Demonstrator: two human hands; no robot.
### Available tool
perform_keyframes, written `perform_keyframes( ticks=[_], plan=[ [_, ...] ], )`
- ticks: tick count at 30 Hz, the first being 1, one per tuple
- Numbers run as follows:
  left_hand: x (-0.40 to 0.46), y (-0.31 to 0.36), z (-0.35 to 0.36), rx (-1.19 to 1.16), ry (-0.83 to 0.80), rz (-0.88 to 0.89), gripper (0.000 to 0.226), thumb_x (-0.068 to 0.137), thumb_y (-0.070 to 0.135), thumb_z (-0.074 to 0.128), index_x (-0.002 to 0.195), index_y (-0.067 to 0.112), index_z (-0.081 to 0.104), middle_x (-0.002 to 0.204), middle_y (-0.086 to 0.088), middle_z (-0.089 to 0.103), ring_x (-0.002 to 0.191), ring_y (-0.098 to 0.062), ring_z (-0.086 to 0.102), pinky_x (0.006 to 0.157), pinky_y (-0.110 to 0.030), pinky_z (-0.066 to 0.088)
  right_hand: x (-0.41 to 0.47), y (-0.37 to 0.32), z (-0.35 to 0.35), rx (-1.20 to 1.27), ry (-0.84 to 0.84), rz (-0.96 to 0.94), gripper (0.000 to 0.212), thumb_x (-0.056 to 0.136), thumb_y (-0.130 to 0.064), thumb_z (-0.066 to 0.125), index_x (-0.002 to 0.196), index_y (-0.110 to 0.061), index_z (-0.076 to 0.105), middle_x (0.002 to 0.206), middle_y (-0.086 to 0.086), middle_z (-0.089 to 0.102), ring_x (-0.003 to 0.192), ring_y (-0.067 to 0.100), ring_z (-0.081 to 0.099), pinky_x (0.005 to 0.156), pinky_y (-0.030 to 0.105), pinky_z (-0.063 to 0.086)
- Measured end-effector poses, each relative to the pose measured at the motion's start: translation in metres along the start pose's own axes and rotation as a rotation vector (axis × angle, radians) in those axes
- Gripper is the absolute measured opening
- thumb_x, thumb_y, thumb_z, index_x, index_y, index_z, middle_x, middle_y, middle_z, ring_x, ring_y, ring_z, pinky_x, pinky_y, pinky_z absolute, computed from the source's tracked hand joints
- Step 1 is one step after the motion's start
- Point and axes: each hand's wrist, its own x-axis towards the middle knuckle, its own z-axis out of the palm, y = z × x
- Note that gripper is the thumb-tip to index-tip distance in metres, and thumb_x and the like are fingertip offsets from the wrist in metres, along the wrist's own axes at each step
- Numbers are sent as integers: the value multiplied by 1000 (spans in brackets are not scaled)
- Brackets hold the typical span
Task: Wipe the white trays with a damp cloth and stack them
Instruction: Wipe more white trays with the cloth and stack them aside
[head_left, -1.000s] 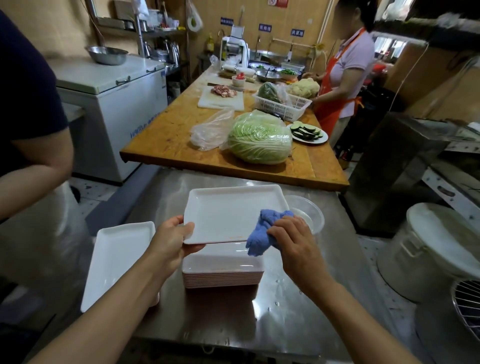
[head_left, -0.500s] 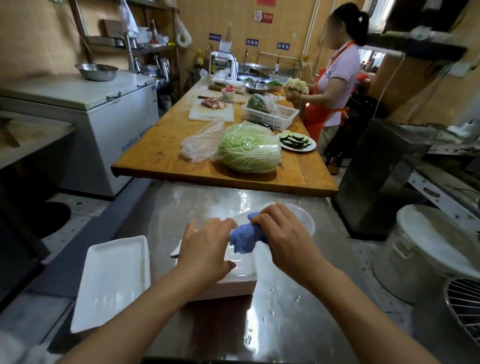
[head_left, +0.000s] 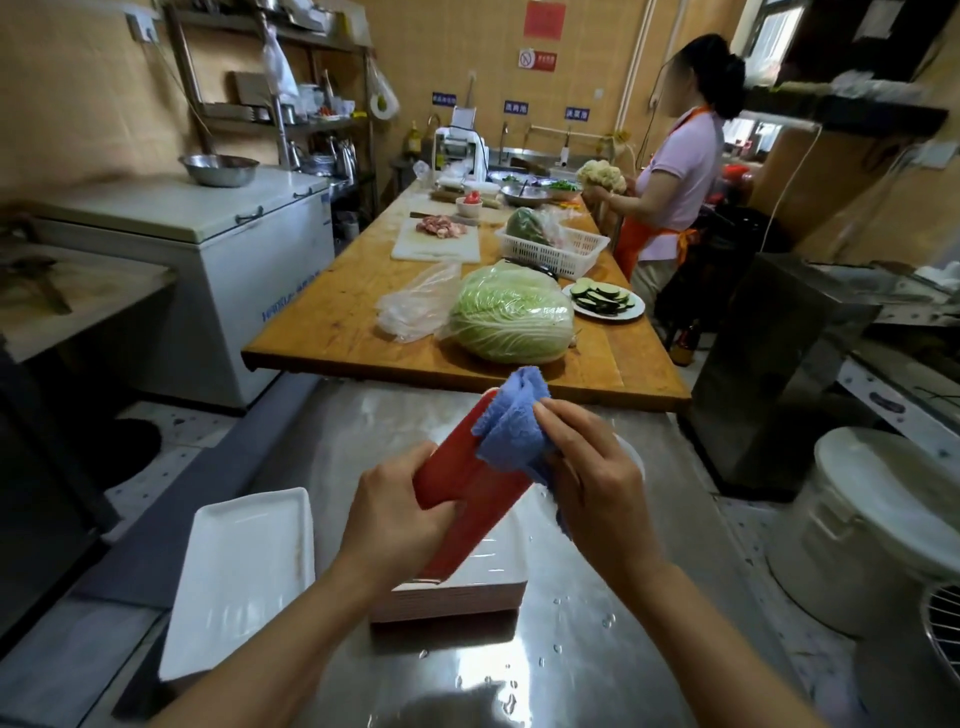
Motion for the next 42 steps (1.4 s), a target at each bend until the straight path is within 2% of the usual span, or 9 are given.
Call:
perform_keyframes(
  ticks=[6, 11, 15, 21, 24, 27, 31, 37, 42],
  plan=[
    [4, 7, -8, -239, -75, -20, 35, 57, 21, 69, 91, 18, 67, 81, -2, 72, 78, -23, 68, 73, -43, 55, 9, -12, 21, 205, -86, 51, 36, 89, -26, 55, 124, -20, 48, 138, 14, 37, 128, 25, 39, 102, 41, 41],
    [5, 15, -10, -264, -38, -2, 32, 59, 20, 69, 90, 28, 65, 82, 6, 72, 78, -10, 67, 70, -29, 54, 34, -28, 38, 198, 45, 38, 26, 89, -23, 44, 114, -18, 43, 126, 14, 53, 109, 30, 52, 92, 46, 40],
    [5, 11, -16, -290, -19, -36, 32, 57, 20, 70, 89, 22, 66, 78, 2, 72, 76, -18, 68, 70, -38, 56, 33, -18, 43, 148, 18, 29, 28, 93, -29, 41, 119, -20, 42, 124, 10, 55, 108, 22, 50, 91, 38, 38],
    [5, 5, -18, -569, -2, -140, 38, 57, 14, 74, 93, 22, 66, 86, -1, 74, 78, -19, 71, 70, -37, 57, 24, 7, 38, 292, 5, 186, 34, 97, -46, 34, 120, -22, 40, 124, 2, 43, 114, 24, 47, 93, 46, 43],
    [7, 5, -12, -689, 12, -171, 39, 58, 10, 74, 95, 16, 66, 85, -5, 74, 76, -20, 70, 69, -35, 58, 24, -1, 44, 320, 27, 287, 33, 94, -26, 44, 125, -13, 42, 136, 9, 35, 126, 20, 38, 103, 36, 38],
    [10, 9, -7, -767, 47, -209, 38, 61, -1, 76, 94, 15, 66, 82, -6, 74, 73, -21, 69, 66, -34, 58, 19, -13, 47, 296, 26, 339, 40, 91, -18, 46, 129, -9, 39, 145, 10, 26, 126, 7, 32, 98, 8, 31],
    [26, 14, -7, -916, 219, -293, 34, 73, -13, 65, 99, 10, 62, 87, -11, 70, 68, -21, 67, 68, -35, 57, -15, -29, 51, 293, -116, 427, 37, 91, -24, 48, 121, -31, 27, 127, 5, 41, 108, 19, 52, 86, 39, 50],
    [30, 12, -1, -862, 245, -238, 38, 78, -6, 66, 109, 14, 57, 100, -10, 68, 82, -25, 68, 73, -39, 56, -18, -30, 43, 555, -149, 697, 40, 87, -11, 56, 105, -35, 30, 114, 5, 52, 100, 21, 60, 87, 47, 51],
    [28, 6, 3, -846, 170, -251, 29, 80, 4, 68, 102, 20, 58, 97, -3, 70, 79, -15, 70, 64, -28, 56, 0, -22, 32, 471, -83, 753, 40, 68, -33, 63, 94, -35, 33, 83, 2, 62, 72, 20, 65, 67, 50, 54]
  ],
)
